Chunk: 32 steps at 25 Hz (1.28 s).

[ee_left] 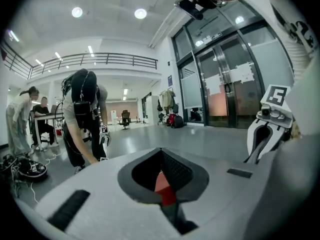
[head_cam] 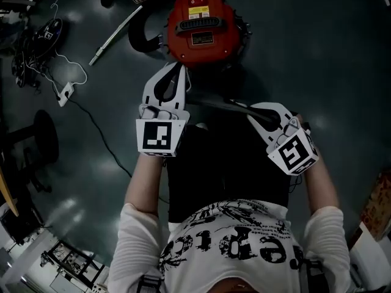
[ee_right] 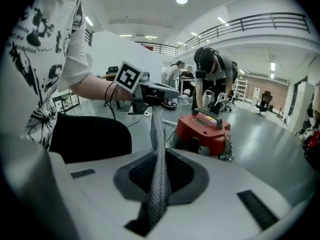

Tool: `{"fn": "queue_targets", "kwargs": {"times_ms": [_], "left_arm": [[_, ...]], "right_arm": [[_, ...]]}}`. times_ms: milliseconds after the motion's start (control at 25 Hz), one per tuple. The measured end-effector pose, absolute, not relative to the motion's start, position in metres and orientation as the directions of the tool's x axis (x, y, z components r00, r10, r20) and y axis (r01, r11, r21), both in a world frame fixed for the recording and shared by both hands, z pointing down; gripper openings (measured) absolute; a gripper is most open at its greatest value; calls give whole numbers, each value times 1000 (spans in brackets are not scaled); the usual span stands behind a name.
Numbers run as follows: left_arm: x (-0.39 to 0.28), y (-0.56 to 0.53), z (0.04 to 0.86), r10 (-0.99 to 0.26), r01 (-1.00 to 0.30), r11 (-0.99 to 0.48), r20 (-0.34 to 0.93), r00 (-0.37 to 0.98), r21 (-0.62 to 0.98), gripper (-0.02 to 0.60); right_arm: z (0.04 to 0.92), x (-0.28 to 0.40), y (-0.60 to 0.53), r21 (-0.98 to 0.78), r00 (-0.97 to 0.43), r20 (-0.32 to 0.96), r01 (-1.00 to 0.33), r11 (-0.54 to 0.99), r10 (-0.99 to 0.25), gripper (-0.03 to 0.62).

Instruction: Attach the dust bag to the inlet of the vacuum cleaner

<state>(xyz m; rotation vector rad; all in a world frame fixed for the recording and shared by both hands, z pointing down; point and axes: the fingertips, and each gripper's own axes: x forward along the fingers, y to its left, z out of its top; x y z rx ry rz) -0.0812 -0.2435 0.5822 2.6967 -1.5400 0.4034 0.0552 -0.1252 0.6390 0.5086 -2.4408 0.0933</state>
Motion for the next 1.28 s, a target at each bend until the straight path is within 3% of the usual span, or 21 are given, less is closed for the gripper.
{"fn": "queue_targets", "kwargs": {"times_ms": [240, 520, 760, 1040, 1280], "left_arm": [[-88, -282, 637, -810, -771, -580, 291, 510, -264, 3], [-79, -332, 660, -759, -627, -649, 425, 493, -431, 153], [-77, -366, 677, -748, -435, -664, 532, 397, -608, 153], [-45, -385, 687, -662, -188, -729, 608, 438, -658, 134], [-42, -384, 688, -635, -201, -745, 584, 506, -636, 120]], "right_arm": [[688, 41, -132, 112, -743, 593, -307, 945, -311, 25], [703, 35, -134, 103, -726, 613, -318, 943, -312, 25], [714, 27, -142, 108, -743, 592, -309, 945, -311, 25], [719, 29, -146, 131, -756, 575, -291, 948, -312, 25], [727, 38, -150, 155, -731, 591, -311, 938, -340, 25]]}}
